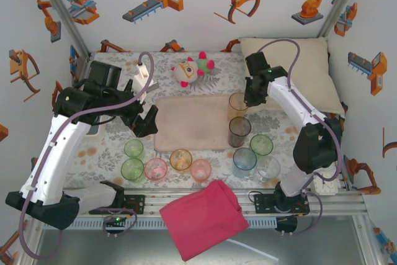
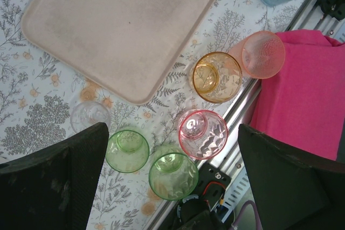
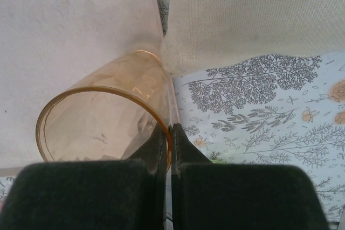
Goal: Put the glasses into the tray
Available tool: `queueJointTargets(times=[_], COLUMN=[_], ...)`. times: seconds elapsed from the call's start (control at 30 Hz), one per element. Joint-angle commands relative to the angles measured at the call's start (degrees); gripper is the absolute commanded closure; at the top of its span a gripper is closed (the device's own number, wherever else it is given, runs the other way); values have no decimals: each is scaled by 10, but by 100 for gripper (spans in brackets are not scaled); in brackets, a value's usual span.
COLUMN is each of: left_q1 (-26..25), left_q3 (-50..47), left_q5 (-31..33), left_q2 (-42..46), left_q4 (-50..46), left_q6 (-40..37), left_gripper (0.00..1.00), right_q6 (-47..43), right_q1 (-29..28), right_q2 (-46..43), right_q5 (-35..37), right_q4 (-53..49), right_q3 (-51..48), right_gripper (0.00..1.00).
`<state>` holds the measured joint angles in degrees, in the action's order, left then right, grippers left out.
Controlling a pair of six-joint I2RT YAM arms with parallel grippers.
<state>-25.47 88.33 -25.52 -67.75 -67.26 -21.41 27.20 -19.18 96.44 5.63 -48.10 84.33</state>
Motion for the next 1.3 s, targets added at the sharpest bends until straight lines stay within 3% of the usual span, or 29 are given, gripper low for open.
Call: queueJointTargets(times=[0.0, 0.27, 0.7, 1.27], left_q1=[-2, -1, -1, -1], left_q3=[-4, -3, -2, -3], left_q5=[-9, -8, -9, -10], left_q2=[10, 9, 10, 16], left_q4=[2, 2, 1, -3], left_q6=[4, 2, 1, 1], left_gripper=[3, 3, 3, 3], right_q6=[9, 13, 16, 18], right_q1=[-6, -5, -6, -7], right_q2=[-1, -5, -12, -20], right_q5=[20, 19, 23, 7], right_q4=[13, 24, 19, 18], right_q3=[-7, -22, -24, -18], right_gripper=[100, 100, 88, 81])
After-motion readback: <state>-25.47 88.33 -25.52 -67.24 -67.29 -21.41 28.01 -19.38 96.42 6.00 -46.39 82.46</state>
